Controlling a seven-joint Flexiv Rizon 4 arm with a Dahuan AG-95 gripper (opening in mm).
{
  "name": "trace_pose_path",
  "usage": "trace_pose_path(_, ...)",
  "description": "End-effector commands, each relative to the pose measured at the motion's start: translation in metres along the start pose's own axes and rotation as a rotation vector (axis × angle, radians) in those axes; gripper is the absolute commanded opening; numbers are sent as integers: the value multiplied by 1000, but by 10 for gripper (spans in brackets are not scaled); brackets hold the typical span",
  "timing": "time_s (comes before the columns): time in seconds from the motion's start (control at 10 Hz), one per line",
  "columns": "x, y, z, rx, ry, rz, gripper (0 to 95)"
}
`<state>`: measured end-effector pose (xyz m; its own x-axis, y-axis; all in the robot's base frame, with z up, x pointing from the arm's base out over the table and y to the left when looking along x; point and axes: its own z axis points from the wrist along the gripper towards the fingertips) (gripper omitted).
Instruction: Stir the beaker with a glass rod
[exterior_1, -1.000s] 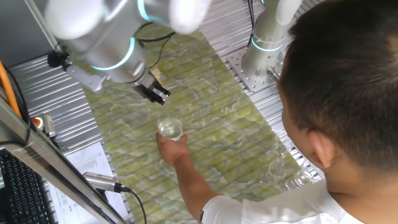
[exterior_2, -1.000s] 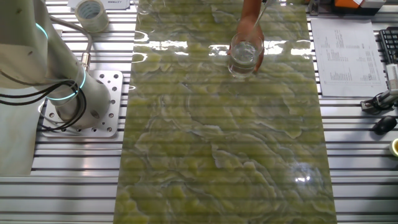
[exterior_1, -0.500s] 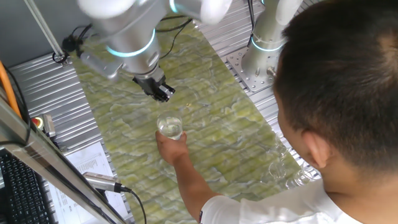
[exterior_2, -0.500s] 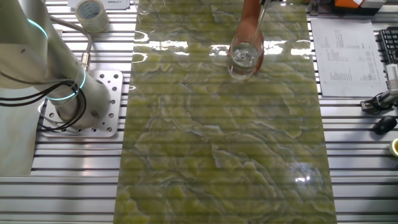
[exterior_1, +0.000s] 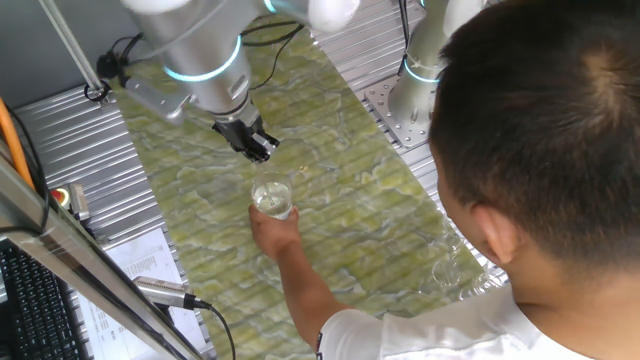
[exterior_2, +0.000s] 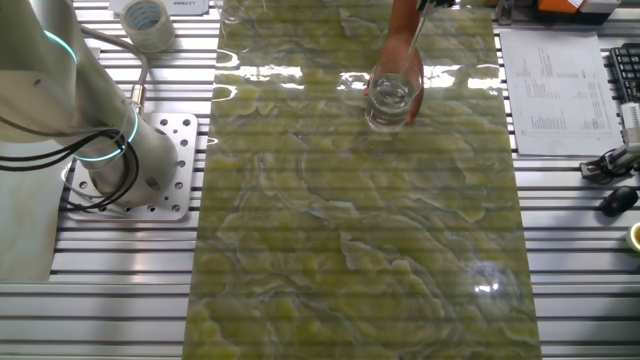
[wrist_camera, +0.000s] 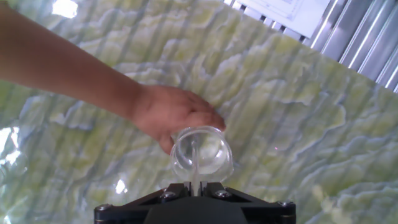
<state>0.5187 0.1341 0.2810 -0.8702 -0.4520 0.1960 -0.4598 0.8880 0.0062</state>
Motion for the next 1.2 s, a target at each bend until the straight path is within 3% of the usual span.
trace_pose_path(0.1, 2, -1, 2, 24, 5, -11, 0)
trace_pose_path(0.2, 5, -3, 5, 22, -3, -23, 190)
trace_pose_path(1.2, 6, -4, 6, 23, -11, -33, 190)
